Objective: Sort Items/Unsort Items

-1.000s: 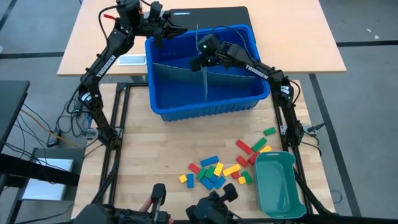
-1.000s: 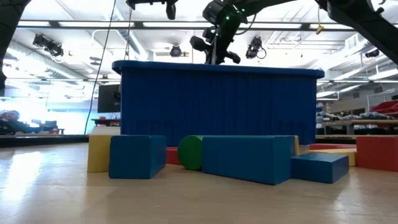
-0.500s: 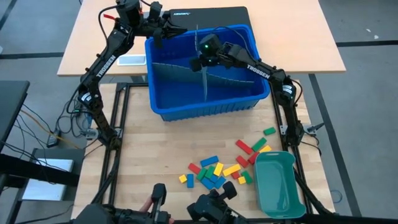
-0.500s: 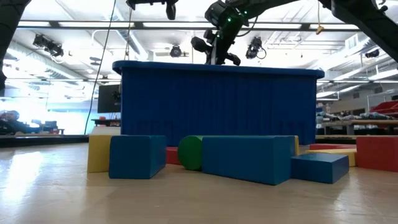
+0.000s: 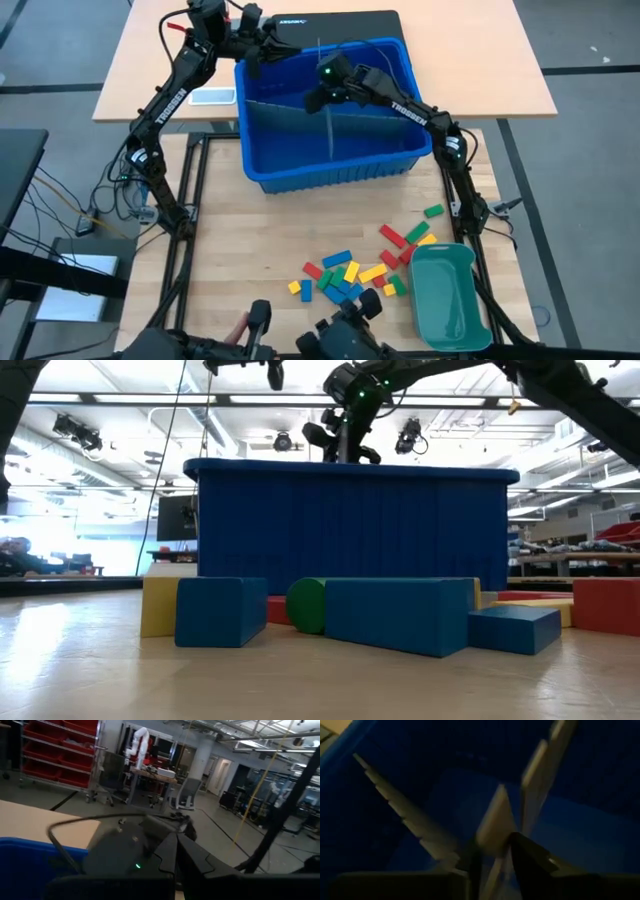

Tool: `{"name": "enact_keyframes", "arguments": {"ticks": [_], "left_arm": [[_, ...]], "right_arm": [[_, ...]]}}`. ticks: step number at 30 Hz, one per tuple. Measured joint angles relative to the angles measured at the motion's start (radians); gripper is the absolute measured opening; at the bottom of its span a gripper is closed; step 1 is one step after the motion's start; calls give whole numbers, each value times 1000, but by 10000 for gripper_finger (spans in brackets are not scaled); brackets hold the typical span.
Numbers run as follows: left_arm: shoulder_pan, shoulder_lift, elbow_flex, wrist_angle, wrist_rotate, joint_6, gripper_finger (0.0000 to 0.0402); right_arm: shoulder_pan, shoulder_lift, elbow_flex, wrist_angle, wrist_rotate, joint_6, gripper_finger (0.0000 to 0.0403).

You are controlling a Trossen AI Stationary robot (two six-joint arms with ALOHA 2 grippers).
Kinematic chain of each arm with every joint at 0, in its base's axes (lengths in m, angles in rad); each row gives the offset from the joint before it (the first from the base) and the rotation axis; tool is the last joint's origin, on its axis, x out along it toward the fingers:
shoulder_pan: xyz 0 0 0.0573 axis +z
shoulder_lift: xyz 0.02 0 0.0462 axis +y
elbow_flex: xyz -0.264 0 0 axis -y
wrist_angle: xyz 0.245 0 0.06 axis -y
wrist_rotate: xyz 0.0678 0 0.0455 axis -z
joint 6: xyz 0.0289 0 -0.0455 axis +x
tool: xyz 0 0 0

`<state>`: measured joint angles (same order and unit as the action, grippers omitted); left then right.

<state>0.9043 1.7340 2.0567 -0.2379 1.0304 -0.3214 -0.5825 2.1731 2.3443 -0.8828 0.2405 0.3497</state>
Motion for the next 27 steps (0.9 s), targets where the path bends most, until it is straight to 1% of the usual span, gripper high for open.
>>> {"name": "enact_keyframes", "arguments": {"ticks": [4, 6, 11, 13, 16, 18, 20, 23, 25, 27], "left_arm": [[0, 0, 0, 0, 33, 0, 16], [0, 0, 0, 2, 45, 1, 16], [-6, 0, 0, 8, 56, 3, 16], [-10, 0, 0, 8, 56, 5, 16], [-18, 0, 0, 7, 56, 5, 13], [-28, 0, 0, -16, 55, 44, 8], [-45, -1, 0, -75, 20, 108, 4], [-81, -1, 0, -205, -89, 215, 4], [-111, -1, 0, -341, -149, 329, 4], [-146, -1, 0, -502, -228, 433, 4]], "right_arm": [[-2, -65, -17, 14, -34, 1, 150], [-1, -107, -14, -10, -52, -9, 165], [10, -186, -13, -22, -106, -111, 191], [7, -234, -12, -49, -171, -170, 196], [-31, -284, -9, -147, -353, -268, 198], [-67, -297, -10, -247, -446, -352, 194], [-97, -307, -12, -342, -477, -432, 188], [-132, -333, -10, -474, -493, -570, 179], [-153, -342, -10, -537, -496, -647, 177], [-173, -342, -11, -560, -498, -691, 179]]}}
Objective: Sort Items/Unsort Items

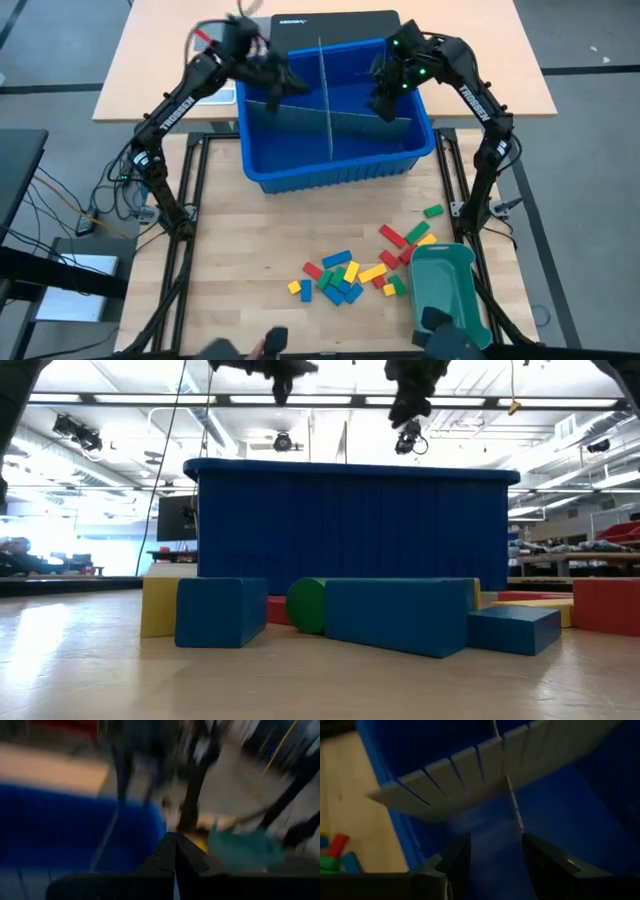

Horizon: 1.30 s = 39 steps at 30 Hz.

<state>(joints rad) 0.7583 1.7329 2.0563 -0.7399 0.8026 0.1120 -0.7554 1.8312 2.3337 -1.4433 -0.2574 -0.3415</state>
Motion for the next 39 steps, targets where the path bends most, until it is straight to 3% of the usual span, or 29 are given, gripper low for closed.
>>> {"name": "enact_keyframes", "arguments": {"ticks": [5, 11, 18, 22, 25, 31, 34, 39], "left_arm": [[-95, -5, -1, -345, -203, 154, 4], [-159, -6, -1, -481, -225, 209, 4], [-113, -28, -1, -607, -239, 265, 1], [-91, -70, -4, -582, -230, 289, 1], [-87, -127, -85, -482, -230, 269, 1], [-83, -344, -449, -105, -243, 64, 1], [-94, -472, -652, 68, -312, -49, 1], [-122, -640, -886, 157, -459, -124, 1]], "right_arm": [[-50, -2, -25, -6, -11, -31, 191], [-65, 18, -155, -14, 4, -79, 199], [-45, 17, -298, 2, 31, -82, 200], [-26, 17, -308, 24, 36, -80, 205], [-19, 14, -308, 66, 36, -79, 209], [-21, 12, -308, 92, 34, -79, 213], [-28, 10, -308, 106, 32, -79, 212], [-45, -12, -307, 118, 21, -79, 211]]}}
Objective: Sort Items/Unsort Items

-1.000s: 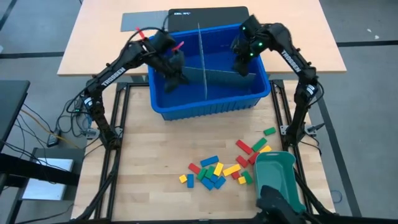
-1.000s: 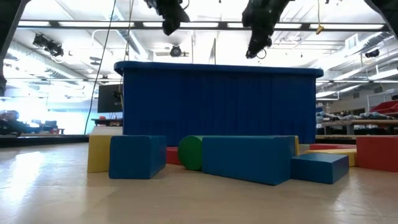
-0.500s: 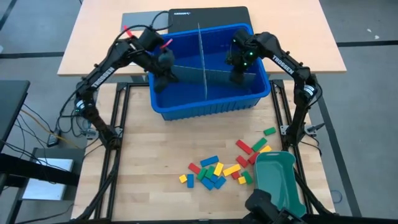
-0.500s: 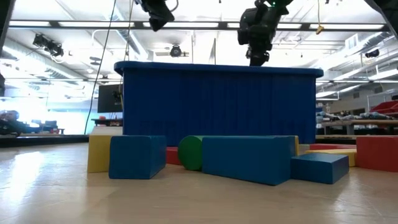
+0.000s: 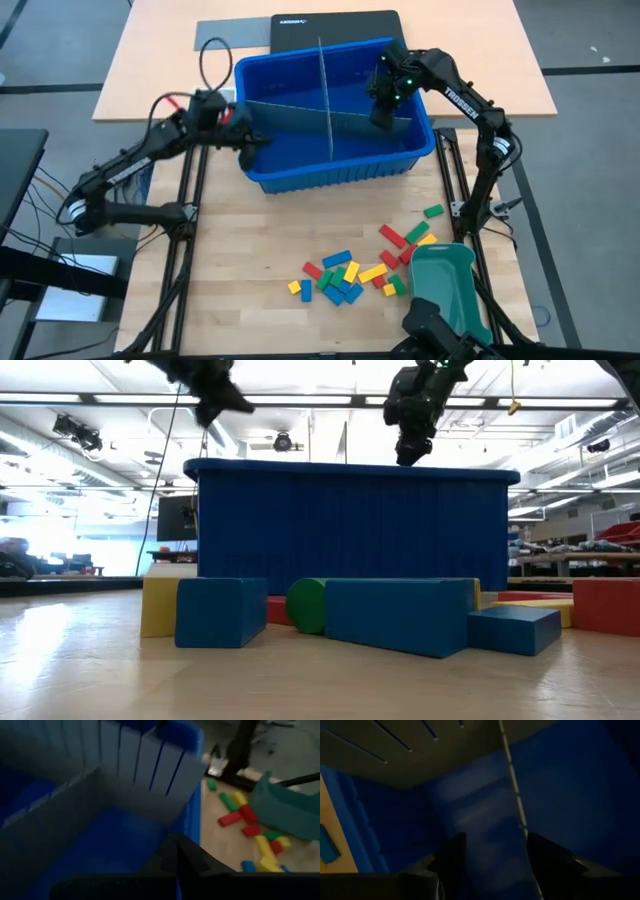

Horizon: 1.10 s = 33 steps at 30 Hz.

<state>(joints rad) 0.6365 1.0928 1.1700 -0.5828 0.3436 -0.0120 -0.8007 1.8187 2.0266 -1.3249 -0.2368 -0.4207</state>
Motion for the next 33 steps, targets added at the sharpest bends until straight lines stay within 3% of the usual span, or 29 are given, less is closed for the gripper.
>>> {"name": "enact_keyframes", "arguments": {"ticks": [11, 17, 22, 27, 33], "left_arm": [[-49, -31, -206, 176, -26, -72, 1], [-50, -5, -228, 201, -20, -73, 1], [-55, 9, -228, 223, -9, -73, 1], [-76, 9, -228, 227, -9, -73, 1], [-100, 9, -228, 220, -19, -72, 1]], "right_arm": [[-50, 10, -91, -44, 61, -63, 208], [-53, 11, -188, 21, 260, -96, 195], [-66, 11, -259, 118, 298, -124, 132], [-73, 11, -278, 147, 341, -129, 21], [-76, 14, -219, 227, 433, -194, 7]]}}
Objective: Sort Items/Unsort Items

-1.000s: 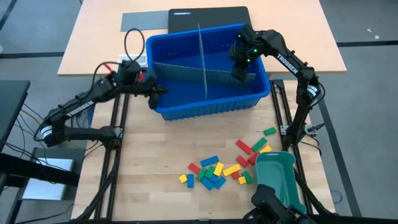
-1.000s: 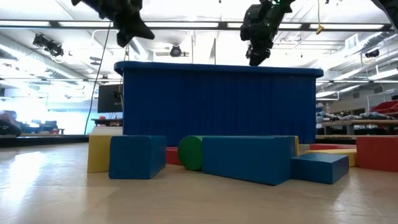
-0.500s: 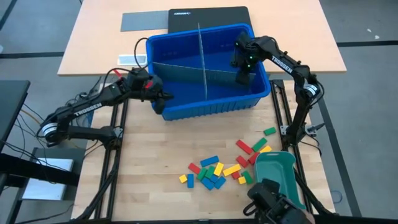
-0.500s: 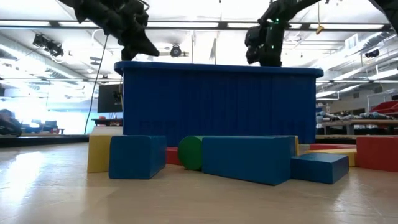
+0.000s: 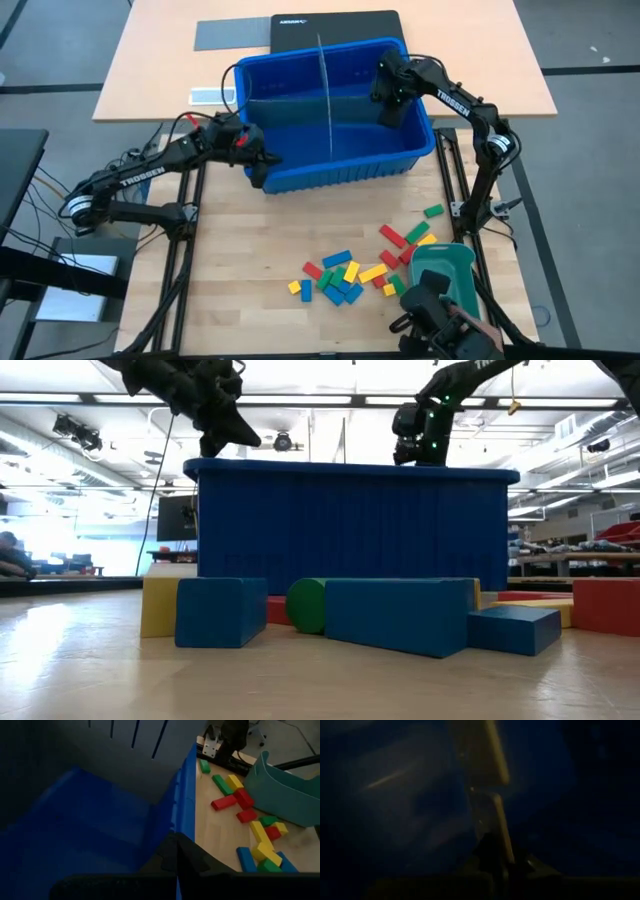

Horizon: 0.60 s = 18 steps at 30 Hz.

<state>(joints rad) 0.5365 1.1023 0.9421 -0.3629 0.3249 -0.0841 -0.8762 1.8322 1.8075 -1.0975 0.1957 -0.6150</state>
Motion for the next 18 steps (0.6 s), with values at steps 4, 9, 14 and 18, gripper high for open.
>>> {"name": "enact_keyframes", "arguments": {"ticks": [4, 9, 14, 18], "left_arm": [[-7, 0, 0, 0, -10, 0, 1], [-9, 6, 0, -3, -10, 0, 1], [-9, 19, 1, -31, -12, 1, 1], [-15, 34, 1, -34, -13, 5, 1]], "right_arm": [[-19, 1, 23, 25, 0, -36, 5], [-47, 1, 25, 22, -22, -45, 3], [-46, -23, 25, 28, -23, -85, 2], [-46, -27, 29, 66, -26, -94, 1]]}}
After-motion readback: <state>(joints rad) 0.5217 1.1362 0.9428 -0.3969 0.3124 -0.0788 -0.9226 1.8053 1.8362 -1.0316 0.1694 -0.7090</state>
